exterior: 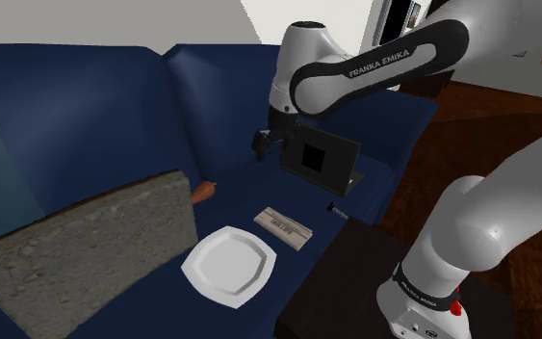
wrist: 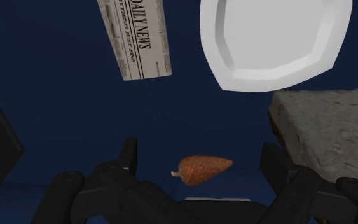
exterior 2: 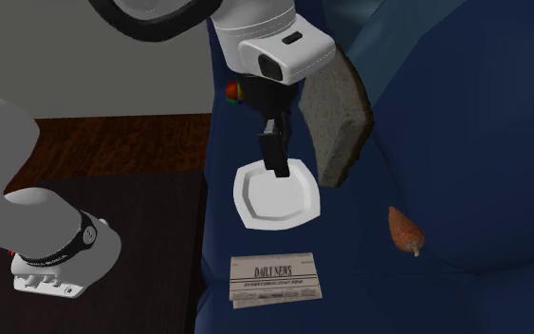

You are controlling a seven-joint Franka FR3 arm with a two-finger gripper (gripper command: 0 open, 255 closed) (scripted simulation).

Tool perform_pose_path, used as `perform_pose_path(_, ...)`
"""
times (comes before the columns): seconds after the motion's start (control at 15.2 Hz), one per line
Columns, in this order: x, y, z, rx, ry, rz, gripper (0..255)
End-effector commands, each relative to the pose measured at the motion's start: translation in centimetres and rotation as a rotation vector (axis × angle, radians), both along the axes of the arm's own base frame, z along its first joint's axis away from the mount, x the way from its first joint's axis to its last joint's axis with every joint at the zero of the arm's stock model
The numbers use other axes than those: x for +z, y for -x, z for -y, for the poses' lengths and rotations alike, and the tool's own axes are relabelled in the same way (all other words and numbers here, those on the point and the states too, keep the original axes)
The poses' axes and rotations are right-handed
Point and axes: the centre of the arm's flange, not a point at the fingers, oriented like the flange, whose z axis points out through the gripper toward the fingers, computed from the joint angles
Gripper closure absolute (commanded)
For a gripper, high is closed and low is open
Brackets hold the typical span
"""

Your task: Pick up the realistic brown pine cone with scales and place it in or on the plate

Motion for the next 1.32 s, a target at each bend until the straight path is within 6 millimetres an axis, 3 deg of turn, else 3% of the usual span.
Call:
perform_pose_path(0.0,-2.0,-1.5,-1.0,-0.004,0.022,0.015,0)
perform_pose_path(1.25,-19.3,-19.2,-4.0,-0.054,0.247,0.125,0)
